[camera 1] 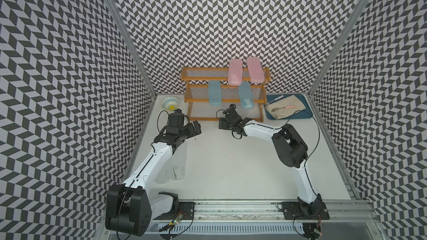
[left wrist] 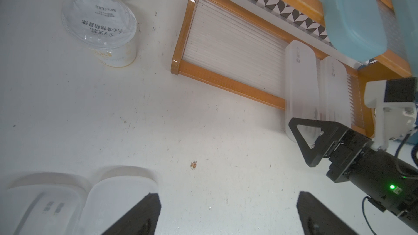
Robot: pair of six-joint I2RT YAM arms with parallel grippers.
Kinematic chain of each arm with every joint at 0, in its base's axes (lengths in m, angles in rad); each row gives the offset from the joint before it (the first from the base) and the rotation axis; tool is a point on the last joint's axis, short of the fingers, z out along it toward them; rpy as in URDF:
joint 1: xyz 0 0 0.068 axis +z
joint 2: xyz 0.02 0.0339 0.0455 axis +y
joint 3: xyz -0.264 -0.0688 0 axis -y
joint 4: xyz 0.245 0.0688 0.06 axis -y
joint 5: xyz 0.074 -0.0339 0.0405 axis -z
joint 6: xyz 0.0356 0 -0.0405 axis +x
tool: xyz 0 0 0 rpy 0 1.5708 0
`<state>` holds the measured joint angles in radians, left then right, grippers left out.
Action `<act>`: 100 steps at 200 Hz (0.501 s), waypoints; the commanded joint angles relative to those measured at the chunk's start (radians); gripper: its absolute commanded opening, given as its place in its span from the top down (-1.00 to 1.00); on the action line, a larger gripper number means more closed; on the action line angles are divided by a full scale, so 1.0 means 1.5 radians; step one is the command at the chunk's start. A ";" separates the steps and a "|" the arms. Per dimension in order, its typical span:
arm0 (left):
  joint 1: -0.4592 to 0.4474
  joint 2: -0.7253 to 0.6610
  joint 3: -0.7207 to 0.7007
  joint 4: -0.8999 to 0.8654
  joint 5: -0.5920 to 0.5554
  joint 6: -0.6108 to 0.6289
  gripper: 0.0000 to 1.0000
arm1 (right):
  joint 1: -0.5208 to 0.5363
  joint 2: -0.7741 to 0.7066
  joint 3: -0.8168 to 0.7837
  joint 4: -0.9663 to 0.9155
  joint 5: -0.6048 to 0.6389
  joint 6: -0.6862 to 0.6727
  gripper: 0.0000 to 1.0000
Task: Place the pencil cases on the shelf according to color
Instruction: Place the pencil case on the shelf.
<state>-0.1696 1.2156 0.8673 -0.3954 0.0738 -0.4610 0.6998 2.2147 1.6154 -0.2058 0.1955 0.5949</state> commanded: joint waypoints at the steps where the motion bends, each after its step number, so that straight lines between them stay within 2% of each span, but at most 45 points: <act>1: 0.003 0.005 0.003 0.001 0.007 0.011 -0.98 | -0.003 -0.034 0.010 0.020 -0.031 -0.003 -0.88; 57: 0.004 0.002 0.004 -0.005 -0.021 0.013 -0.98 | -0.003 -0.133 -0.075 0.038 -0.051 -0.014 -0.86; 100: 0.004 0.007 0.007 -0.003 -0.021 0.012 -0.98 | -0.001 -0.178 -0.149 0.047 -0.083 -0.027 -0.51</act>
<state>-0.1696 1.2194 0.8673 -0.3969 0.0559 -0.4606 0.6979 1.9930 1.4601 -0.1787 0.1112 0.5686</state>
